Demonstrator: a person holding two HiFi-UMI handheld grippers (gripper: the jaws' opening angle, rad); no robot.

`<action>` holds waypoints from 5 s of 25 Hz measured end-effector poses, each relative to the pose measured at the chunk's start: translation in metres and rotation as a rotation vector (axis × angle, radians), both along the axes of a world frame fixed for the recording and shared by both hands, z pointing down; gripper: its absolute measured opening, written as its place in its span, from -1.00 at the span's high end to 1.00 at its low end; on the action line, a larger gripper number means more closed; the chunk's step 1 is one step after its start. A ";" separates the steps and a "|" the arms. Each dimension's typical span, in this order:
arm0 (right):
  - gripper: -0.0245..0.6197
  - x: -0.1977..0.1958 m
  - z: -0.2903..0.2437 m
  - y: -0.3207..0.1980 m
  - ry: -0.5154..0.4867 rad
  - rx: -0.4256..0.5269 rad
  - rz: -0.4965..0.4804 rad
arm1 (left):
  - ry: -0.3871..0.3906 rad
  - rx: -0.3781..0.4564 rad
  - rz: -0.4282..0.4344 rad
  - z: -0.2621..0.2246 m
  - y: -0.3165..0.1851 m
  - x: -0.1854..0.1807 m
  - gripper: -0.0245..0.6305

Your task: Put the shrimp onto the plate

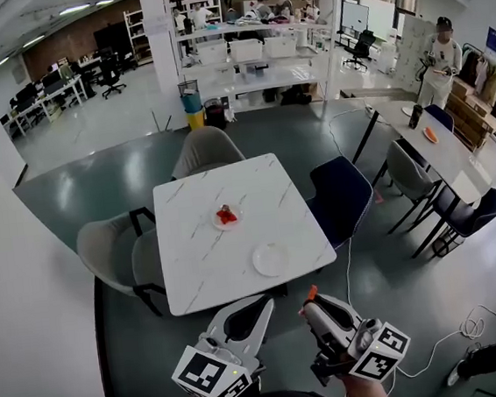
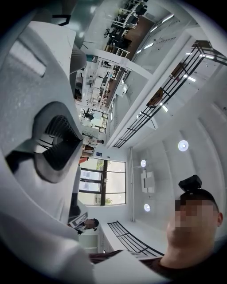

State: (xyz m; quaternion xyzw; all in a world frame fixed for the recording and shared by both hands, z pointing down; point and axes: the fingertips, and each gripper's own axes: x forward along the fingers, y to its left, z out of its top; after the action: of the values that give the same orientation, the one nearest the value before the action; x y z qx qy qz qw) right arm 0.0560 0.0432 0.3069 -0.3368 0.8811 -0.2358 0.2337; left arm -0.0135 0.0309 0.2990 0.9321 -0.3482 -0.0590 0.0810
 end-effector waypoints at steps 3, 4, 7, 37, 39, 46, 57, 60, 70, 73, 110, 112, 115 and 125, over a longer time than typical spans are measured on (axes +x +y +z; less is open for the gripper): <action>0.72 -0.010 0.002 -0.034 0.007 -0.009 0.027 | -0.006 0.002 0.018 0.003 -0.038 -0.010 0.90; 0.72 -0.013 0.003 -0.045 0.009 -0.013 0.038 | -0.009 0.004 0.025 0.004 -0.049 -0.014 0.90; 0.72 -0.023 0.009 -0.076 0.016 -0.024 0.069 | -0.010 0.009 0.048 0.010 -0.082 -0.025 0.90; 0.72 -0.010 0.167 -0.293 0.239 -0.251 0.027 | -0.051 -0.085 0.022 0.141 -0.294 0.006 0.90; 0.72 -0.004 0.188 -0.303 0.290 -0.271 0.011 | -0.046 -0.098 -0.001 0.147 -0.307 0.009 0.90; 0.72 0.001 0.274 -0.318 0.540 -0.362 -0.063 | -0.066 -0.150 -0.066 0.181 -0.337 0.011 0.90; 0.72 0.000 0.380 -0.311 0.698 -0.506 -0.045 | -0.107 -0.219 -0.016 0.245 -0.340 0.007 0.90; 0.72 -0.004 0.406 -0.309 0.749 -0.526 -0.046 | -0.121 -0.220 -0.001 0.263 -0.338 0.004 0.90; 0.72 -0.011 0.460 -0.310 0.966 -0.578 -0.090 | -0.140 -0.234 -0.001 0.283 -0.334 -0.002 0.90; 0.72 -0.012 0.468 -0.314 1.017 -0.582 -0.099 | -0.149 -0.240 -0.004 0.288 -0.336 -0.004 0.90; 0.84 -0.021 0.313 -0.324 0.790 -0.497 0.001 | -0.190 -0.290 0.083 0.239 -0.308 0.013 0.90; 0.91 -0.020 0.287 -0.326 0.755 -0.454 0.040 | -0.190 -0.288 0.087 0.230 -0.308 0.013 0.90; 0.91 -0.020 0.252 -0.324 0.713 -0.400 0.076 | -0.196 -0.290 0.096 0.217 -0.303 0.013 0.90; 0.91 -0.026 0.154 -0.321 0.561 -0.252 0.156 | -0.161 -0.262 0.108 0.154 -0.298 0.009 0.90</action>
State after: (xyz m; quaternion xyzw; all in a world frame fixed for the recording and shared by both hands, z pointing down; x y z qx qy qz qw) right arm 0.0303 -0.2779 0.4606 -0.4815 0.8465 -0.2226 -0.0445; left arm -0.0043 -0.2667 0.4535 0.9326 -0.3076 0.0662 0.1768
